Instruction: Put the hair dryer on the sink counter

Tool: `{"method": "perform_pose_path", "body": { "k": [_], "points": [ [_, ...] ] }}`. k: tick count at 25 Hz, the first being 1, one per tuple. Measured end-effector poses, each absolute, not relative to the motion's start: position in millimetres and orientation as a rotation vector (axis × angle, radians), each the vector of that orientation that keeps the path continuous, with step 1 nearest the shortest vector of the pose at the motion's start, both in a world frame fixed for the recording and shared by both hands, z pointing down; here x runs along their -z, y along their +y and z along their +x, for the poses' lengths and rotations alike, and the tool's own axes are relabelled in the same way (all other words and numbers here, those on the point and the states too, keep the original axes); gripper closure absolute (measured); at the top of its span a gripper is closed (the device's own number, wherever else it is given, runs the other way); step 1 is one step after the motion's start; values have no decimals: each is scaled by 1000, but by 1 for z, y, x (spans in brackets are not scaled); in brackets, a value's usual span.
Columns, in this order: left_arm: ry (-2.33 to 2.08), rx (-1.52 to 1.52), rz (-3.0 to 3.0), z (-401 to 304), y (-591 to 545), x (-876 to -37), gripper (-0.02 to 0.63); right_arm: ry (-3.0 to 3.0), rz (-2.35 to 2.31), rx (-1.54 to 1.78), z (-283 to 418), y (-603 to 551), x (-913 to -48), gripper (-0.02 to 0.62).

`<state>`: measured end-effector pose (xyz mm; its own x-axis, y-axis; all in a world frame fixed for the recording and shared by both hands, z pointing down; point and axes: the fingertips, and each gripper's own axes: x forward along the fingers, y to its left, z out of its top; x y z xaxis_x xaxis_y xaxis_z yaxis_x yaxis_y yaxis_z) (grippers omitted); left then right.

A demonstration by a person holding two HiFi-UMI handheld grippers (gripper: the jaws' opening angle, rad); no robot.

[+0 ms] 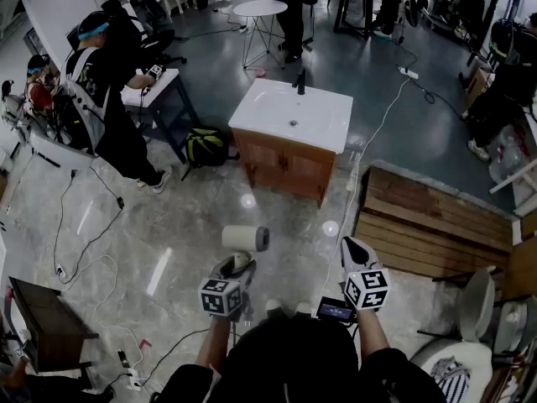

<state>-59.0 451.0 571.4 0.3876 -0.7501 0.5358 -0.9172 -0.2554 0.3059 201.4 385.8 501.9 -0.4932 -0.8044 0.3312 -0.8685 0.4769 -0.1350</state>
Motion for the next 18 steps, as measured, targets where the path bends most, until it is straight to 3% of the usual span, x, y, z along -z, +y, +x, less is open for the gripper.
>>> {"method": "perform_pose_path", "body": {
  "k": [18],
  "points": [
    [-1398, -416, 2086, -57, 462, -575, 411, -2505, 1542, -460, 215, 397, -502, 592]
  ]
}}
